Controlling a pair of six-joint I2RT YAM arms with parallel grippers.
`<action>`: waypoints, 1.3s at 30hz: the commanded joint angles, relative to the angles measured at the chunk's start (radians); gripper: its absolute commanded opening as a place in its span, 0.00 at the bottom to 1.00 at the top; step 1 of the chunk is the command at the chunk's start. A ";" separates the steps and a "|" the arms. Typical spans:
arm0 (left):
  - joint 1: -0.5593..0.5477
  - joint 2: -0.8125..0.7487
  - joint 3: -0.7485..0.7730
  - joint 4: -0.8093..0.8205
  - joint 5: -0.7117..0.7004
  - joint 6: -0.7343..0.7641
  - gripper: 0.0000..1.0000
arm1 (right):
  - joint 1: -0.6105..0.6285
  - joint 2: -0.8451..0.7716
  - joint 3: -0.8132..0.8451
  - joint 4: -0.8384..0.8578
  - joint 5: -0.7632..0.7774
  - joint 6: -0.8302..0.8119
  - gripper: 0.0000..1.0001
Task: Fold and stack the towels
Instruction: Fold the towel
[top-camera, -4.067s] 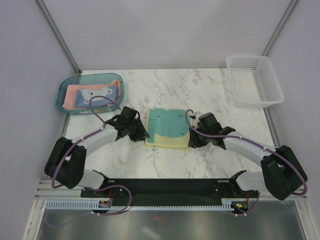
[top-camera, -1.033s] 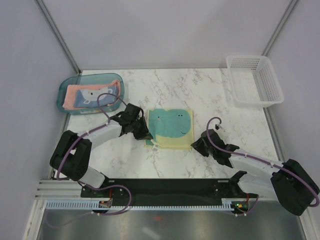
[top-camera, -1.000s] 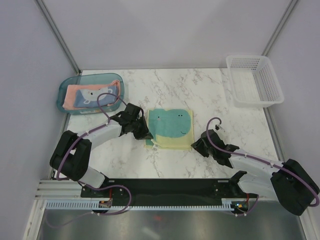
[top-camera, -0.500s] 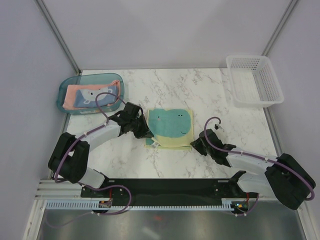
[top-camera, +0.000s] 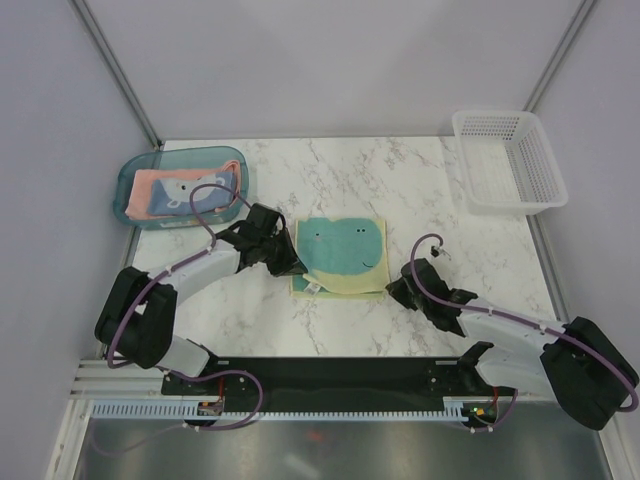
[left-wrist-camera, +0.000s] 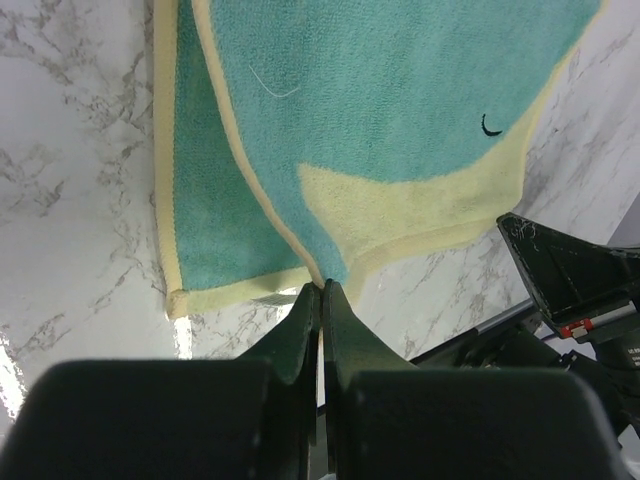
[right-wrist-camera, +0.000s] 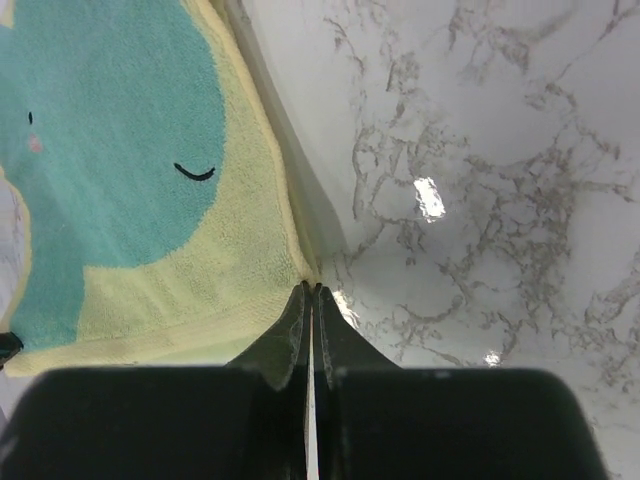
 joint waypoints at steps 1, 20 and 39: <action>0.002 -0.044 0.060 -0.018 -0.025 0.038 0.02 | 0.006 -0.023 0.074 0.010 -0.002 -0.065 0.00; -0.001 -0.070 -0.084 -0.090 -0.129 0.132 0.02 | 0.072 -0.054 -0.039 0.077 -0.086 -0.068 0.00; -0.001 -0.058 -0.130 -0.061 -0.091 0.141 0.02 | 0.072 -0.080 -0.058 0.085 -0.094 -0.087 0.00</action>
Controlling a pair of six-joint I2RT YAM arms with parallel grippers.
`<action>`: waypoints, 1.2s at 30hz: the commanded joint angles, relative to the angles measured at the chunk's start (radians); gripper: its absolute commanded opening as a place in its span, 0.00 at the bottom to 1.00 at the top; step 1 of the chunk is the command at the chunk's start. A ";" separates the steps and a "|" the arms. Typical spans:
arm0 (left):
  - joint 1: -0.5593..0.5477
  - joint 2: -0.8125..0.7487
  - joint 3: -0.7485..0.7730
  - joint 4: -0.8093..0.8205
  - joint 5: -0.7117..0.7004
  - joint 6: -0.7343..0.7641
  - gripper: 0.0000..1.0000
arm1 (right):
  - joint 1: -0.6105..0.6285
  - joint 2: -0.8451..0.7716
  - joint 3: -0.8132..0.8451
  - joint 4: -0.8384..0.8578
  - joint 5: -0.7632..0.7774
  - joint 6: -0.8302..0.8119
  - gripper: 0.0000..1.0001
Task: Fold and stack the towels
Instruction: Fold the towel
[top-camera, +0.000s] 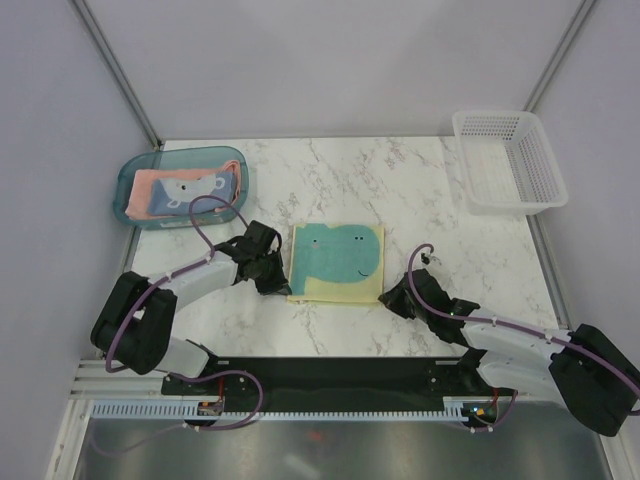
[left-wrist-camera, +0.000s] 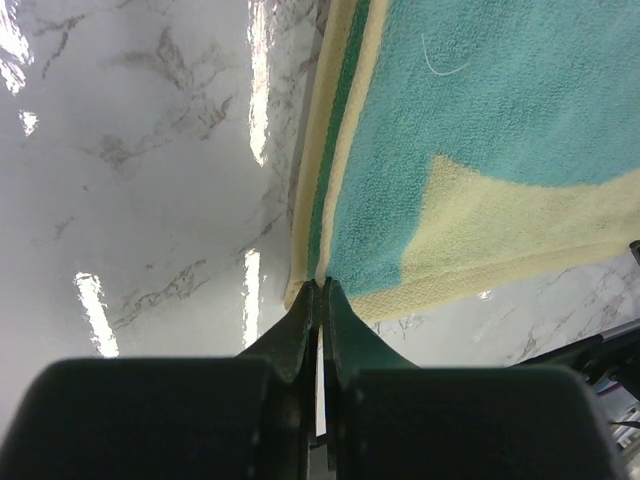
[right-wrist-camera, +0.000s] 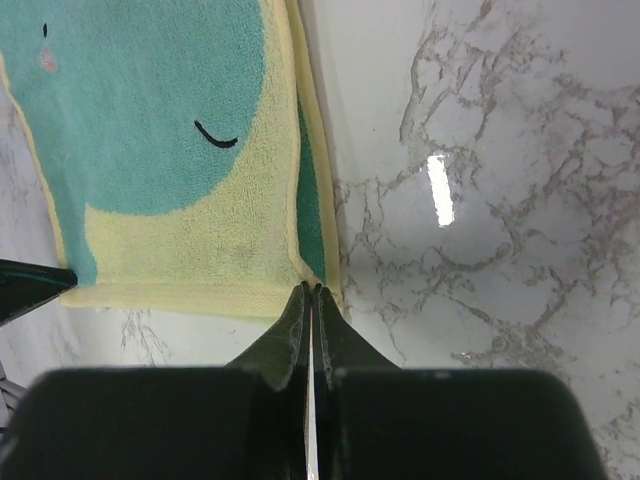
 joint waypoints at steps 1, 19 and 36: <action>-0.002 -0.030 -0.009 0.018 0.017 0.027 0.02 | 0.004 -0.020 0.015 0.017 -0.014 0.005 0.00; 0.004 -0.067 -0.069 0.001 0.028 0.029 0.02 | 0.003 -0.053 -0.040 0.069 -0.075 0.005 0.00; 0.001 -0.079 -0.155 0.053 0.062 0.029 0.17 | 0.004 -0.099 -0.120 0.134 -0.150 -0.021 0.03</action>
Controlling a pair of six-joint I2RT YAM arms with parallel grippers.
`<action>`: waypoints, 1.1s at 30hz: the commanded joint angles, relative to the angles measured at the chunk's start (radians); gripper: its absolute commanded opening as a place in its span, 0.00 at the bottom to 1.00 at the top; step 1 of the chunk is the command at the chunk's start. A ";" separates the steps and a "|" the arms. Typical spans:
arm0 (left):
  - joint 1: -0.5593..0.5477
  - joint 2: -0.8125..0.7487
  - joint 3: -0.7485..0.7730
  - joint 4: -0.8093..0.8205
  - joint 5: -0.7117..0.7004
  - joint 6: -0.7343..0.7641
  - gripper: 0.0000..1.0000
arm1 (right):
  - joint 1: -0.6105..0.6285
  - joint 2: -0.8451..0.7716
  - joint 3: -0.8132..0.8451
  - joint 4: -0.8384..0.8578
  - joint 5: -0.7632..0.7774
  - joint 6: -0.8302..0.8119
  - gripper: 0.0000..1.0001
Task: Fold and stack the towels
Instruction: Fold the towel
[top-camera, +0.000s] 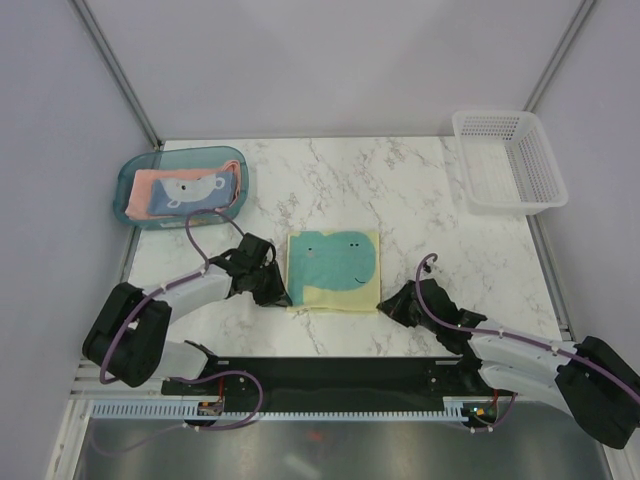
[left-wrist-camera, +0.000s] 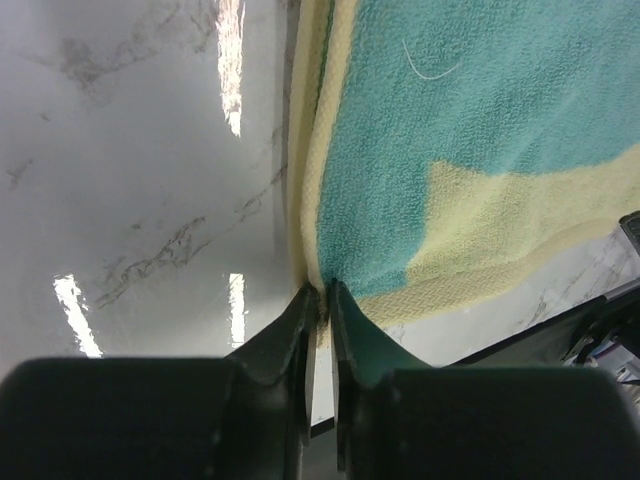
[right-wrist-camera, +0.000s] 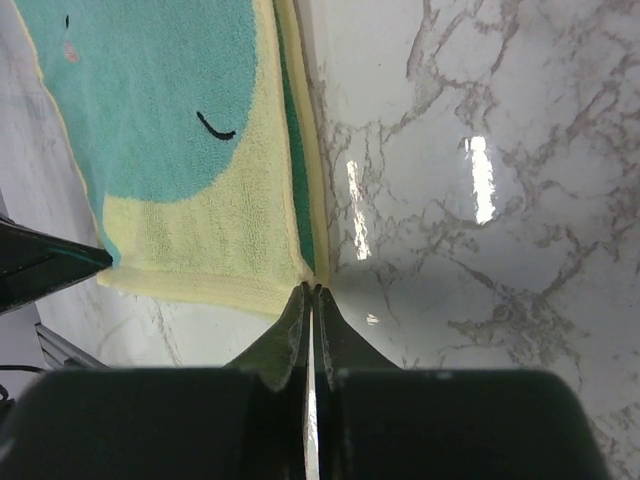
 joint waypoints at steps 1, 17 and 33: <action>-0.002 -0.011 -0.010 -0.043 -0.023 0.030 0.20 | 0.004 -0.016 0.011 0.005 -0.056 -0.051 0.12; 0.007 0.001 0.377 -0.333 -0.127 0.138 0.51 | -0.033 -0.057 0.428 -0.463 0.069 -0.390 0.56; 0.157 0.527 0.788 -0.206 -0.005 0.316 0.30 | -0.410 0.726 0.896 -0.233 -0.513 -0.789 0.09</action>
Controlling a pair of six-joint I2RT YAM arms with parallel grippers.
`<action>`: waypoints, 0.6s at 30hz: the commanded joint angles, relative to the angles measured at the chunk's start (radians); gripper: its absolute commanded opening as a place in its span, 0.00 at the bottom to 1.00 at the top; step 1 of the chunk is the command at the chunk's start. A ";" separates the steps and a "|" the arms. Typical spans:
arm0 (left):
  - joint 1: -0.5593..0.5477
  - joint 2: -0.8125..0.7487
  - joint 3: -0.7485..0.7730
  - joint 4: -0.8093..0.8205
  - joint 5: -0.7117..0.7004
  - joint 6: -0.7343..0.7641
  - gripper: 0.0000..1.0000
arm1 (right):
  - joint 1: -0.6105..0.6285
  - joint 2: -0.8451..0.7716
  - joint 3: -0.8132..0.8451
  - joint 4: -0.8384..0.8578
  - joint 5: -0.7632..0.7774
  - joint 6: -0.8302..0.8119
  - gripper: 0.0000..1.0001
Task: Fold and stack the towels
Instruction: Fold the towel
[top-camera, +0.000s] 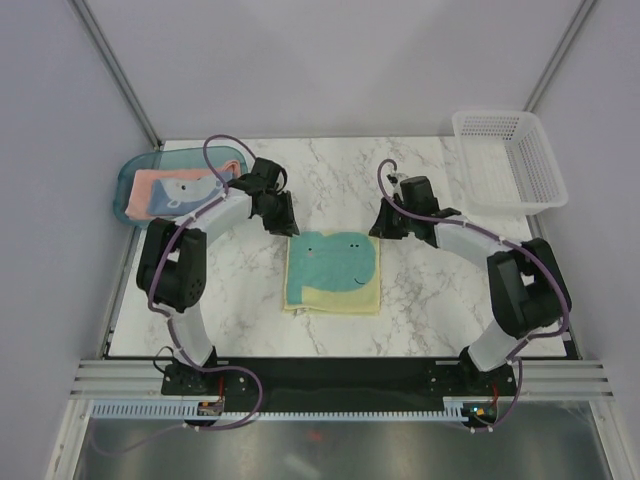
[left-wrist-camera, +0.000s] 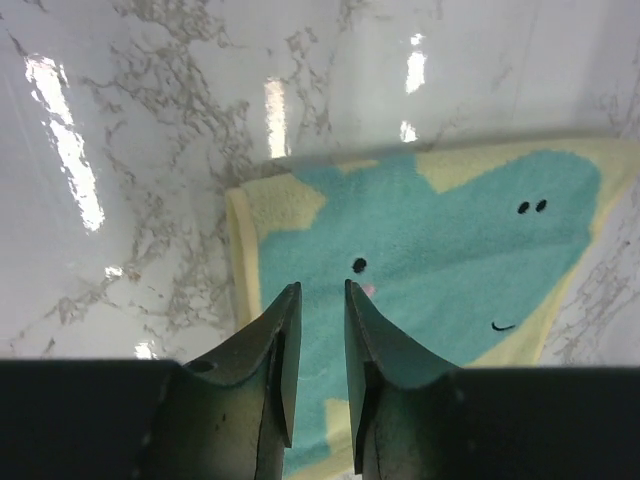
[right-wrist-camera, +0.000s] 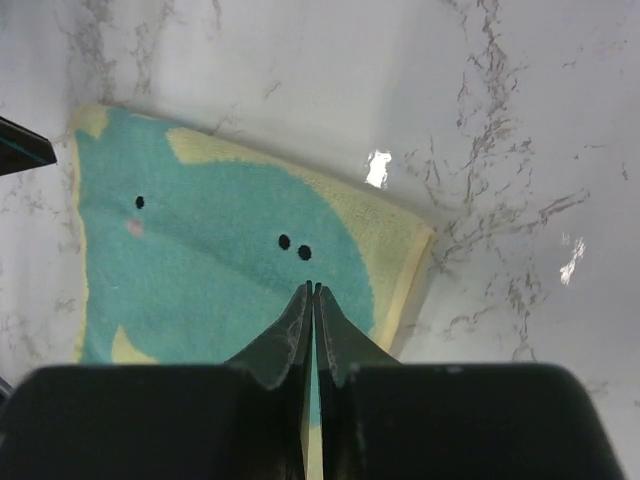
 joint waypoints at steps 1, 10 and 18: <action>0.035 0.063 0.038 0.032 0.055 0.063 0.30 | -0.034 0.096 0.059 0.053 -0.155 -0.068 0.09; 0.048 0.174 0.047 0.044 0.052 0.040 0.30 | -0.083 0.271 0.088 0.081 -0.216 -0.100 0.09; 0.061 0.079 0.128 0.030 0.169 0.136 0.48 | -0.119 0.216 0.197 -0.097 -0.310 -0.242 0.30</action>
